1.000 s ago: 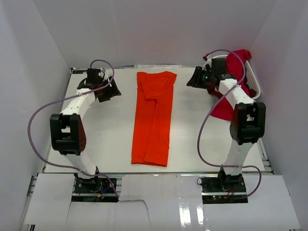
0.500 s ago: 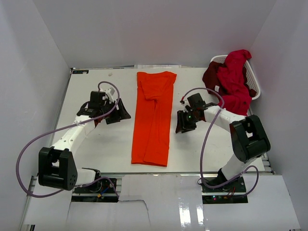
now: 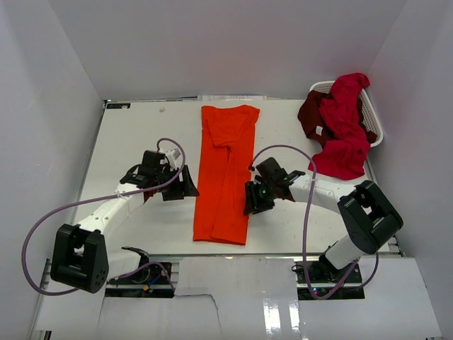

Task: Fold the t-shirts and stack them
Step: Rotate the tshirt 90 degrees

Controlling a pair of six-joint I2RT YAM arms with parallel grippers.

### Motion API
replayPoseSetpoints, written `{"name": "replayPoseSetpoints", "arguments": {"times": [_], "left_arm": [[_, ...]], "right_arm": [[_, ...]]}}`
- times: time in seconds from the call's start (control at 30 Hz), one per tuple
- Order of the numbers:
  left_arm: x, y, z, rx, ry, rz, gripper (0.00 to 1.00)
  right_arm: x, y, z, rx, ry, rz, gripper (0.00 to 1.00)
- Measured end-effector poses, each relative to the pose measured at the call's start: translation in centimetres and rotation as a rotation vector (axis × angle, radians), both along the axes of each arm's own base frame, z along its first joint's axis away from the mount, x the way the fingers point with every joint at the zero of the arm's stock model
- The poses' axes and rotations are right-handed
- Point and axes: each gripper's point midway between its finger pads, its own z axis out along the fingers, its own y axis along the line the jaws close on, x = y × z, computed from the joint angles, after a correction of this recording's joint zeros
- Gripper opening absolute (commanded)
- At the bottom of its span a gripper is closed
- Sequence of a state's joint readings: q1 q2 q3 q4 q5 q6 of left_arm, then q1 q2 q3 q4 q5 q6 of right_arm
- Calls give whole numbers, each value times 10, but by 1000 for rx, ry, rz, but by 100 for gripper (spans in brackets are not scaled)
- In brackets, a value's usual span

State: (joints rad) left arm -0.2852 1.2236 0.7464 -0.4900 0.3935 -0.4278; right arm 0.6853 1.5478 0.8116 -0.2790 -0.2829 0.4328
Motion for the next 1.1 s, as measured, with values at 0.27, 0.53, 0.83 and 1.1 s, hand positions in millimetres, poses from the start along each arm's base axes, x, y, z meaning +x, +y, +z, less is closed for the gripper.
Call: {"name": "replayPoseSetpoints", "arguments": {"times": [0.27, 0.53, 0.83, 1.1], "left_arm": [[-20, 0, -32, 30, 77, -28, 78], [-23, -2, -57, 61, 147, -44, 77], [-26, -5, -63, 78, 158, -57, 75], [-27, -4, -67, 93, 169, -57, 64]], "right_arm": [[-5, 15, 0, 12, -14, -11, 43], [-4, 18, -9, -2, -1, -30, 39], [-1, 21, -13, 7, -3, -33, 15], [-1, 21, -14, 11, -5, -36, 15]]}}
